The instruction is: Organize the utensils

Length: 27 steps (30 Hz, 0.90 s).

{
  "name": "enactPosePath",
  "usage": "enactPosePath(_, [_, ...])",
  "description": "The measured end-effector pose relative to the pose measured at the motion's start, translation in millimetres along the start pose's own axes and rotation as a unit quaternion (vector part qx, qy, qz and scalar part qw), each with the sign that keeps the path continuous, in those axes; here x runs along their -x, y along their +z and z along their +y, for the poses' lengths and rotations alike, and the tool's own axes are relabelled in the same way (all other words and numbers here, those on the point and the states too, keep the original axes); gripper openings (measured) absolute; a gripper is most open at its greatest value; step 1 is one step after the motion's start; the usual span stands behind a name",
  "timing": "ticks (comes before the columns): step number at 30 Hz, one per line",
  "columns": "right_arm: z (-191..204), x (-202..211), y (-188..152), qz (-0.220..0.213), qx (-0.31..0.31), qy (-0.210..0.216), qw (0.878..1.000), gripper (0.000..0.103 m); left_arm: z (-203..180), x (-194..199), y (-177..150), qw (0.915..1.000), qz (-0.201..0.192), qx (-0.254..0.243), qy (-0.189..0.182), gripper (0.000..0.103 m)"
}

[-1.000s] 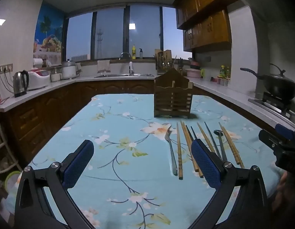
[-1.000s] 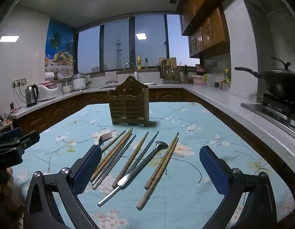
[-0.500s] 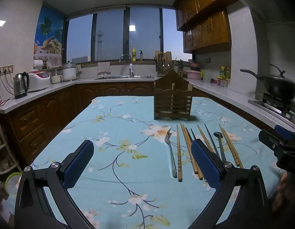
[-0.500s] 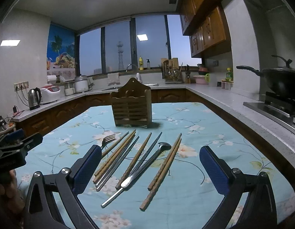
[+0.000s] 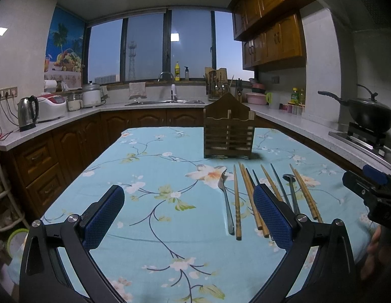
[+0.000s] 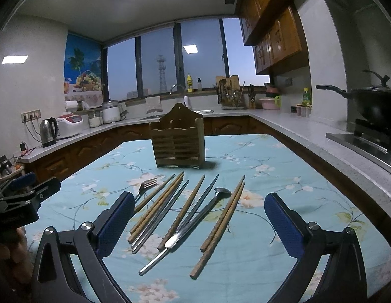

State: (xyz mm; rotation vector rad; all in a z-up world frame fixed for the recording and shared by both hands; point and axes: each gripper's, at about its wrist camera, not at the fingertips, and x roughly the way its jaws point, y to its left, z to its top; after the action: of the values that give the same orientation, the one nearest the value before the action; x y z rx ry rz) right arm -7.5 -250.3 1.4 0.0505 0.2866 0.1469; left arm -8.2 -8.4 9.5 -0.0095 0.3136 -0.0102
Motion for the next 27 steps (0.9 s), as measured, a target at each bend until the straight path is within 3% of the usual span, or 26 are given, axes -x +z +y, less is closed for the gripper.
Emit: enactPosePath(27, [0.7, -1.3, -0.7, 0.004, -0.003, 0.007, 1.0, 0.103, -1.9, 1.9, -2.8, 1.0, 0.001, -0.001, 0.0, 0.103])
